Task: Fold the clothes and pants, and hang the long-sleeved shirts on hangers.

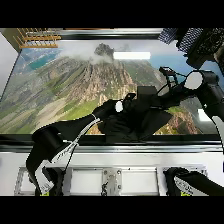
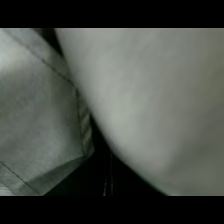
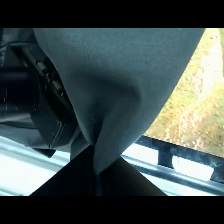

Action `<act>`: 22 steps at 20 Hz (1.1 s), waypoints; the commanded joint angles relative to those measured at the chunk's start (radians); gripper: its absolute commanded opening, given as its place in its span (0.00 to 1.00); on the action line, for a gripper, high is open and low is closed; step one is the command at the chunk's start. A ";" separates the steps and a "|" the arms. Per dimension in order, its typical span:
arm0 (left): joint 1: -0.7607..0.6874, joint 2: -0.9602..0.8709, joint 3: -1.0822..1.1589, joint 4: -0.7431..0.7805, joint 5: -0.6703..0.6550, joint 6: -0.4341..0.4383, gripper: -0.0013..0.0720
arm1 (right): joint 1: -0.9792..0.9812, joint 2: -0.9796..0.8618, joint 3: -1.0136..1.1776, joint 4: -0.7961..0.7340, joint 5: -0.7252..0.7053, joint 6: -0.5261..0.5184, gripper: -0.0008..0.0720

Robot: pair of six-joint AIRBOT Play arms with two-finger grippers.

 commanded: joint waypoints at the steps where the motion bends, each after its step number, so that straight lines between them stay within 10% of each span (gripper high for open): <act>1: 0.043 0.042 0.019 0.019 -0.030 0.001 0.02 | 0.035 0.001 0.007 -0.005 0.003 0.011 0.03; 10: 0.282 0.327 0.019 0.314 -0.180 0.001 0.02 | 0.160 -0.001 0.007 -0.004 -0.084 0.093 0.03; 19: 0.608 0.568 0.019 0.347 -0.249 0.002 0.02 | 0.580 -0.212 0.007 0.037 -0.501 0.312 0.05; 20: 0.629 0.586 0.019 0.348 -0.255 0.001 0.02 | 0.640 -0.258 0.007 0.083 -0.618 0.310 0.16; 22: 0.669 0.619 0.019 0.348 -0.261 0.002 0.02 | 0.761 -0.351 0.014 0.273 -0.889 0.201 0.93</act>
